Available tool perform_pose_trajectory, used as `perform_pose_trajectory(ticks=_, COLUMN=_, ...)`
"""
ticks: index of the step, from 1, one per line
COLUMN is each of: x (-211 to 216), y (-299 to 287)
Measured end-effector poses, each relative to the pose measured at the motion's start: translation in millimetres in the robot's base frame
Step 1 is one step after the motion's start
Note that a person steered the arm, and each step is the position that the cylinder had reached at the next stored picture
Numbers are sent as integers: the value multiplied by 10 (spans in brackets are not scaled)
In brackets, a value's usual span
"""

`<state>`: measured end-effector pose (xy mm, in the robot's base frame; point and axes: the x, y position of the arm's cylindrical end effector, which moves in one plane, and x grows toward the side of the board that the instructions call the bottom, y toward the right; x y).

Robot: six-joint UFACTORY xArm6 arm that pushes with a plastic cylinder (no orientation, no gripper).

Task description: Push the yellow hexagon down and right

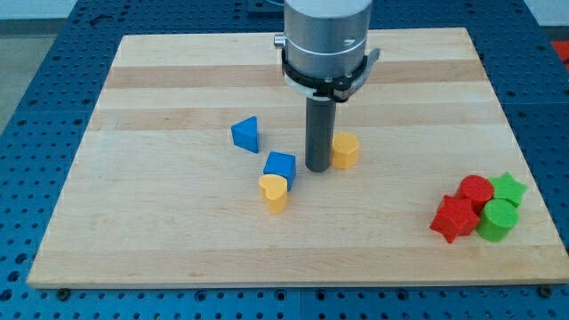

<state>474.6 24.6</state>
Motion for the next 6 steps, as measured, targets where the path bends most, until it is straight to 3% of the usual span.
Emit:
perform_pose_trajectory(ticks=1, x=-288, y=-128)
perform_pose_trajectory(ticks=3, x=-407, y=169)
perform_pose_trajectory(ticks=6, x=75, y=566)
